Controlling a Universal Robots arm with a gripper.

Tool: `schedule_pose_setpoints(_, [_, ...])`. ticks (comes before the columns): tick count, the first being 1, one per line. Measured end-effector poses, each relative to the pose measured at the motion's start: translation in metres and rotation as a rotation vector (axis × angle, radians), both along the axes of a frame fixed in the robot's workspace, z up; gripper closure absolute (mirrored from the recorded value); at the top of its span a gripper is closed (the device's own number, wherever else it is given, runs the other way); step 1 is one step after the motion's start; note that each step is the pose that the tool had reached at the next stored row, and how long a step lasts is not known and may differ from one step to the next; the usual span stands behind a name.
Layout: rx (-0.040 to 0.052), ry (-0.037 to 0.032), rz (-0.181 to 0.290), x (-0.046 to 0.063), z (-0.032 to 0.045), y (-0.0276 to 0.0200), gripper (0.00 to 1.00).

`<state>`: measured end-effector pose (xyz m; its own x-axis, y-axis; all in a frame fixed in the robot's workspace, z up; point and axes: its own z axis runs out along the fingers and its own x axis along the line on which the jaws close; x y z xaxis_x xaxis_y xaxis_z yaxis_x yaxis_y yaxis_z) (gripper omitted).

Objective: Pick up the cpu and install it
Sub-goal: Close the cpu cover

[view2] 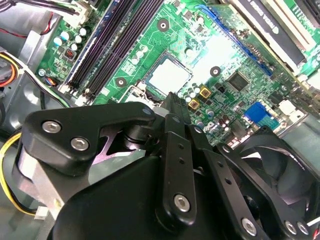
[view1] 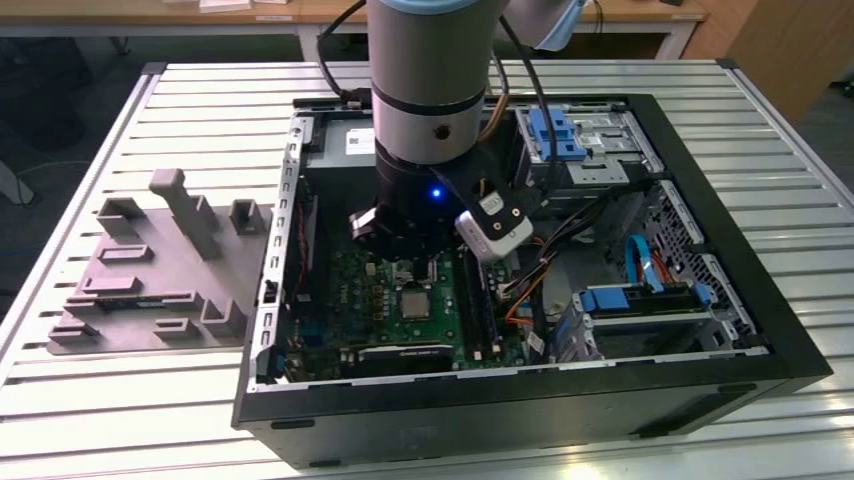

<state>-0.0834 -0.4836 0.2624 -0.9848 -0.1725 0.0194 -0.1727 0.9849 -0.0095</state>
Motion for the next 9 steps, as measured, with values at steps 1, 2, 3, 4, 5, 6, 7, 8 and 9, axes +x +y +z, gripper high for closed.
schedule_pose_setpoints(1, [0.0000, 0.0000, 0.017, 0.0000, 0.0000, 0.0000, 0.89])
schedule_pose_setpoints(2, [0.0000, 0.0000, 0.036, 0.0000, -0.0001, 0.0000, 0.89])
schedule_pose_setpoints(3, [0.0000, 0.0000, 0.054, 0.0000, -0.0002, 0.0000, 0.89])
schedule_pose_setpoints(4, [-0.0001, 0.0000, 0.072, 0.0000, -0.0002, 0.0000, 0.89])
schedule_pose_setpoints(5, [0.0000, 0.0000, 0.089, 0.0000, -0.0002, 0.0000, 0.89])
schedule_pose_setpoints(6, [0.0000, 0.0000, 0.106, 0.0000, -0.0003, 0.0000, 0.89])
schedule_pose_setpoints(7, [0.0000, 0.0000, 0.123, 0.0000, -0.0003, 0.0000, 0.89])
schedule_pose_setpoints(8, [0.0001, 0.0000, 0.143, 0.0000, -0.0004, 0.0000, 0.89])
schedule_pose_setpoints(9, [0.0004, 0.0000, 0.160, 0.0000, -0.0005, 0.0000, 0.89])
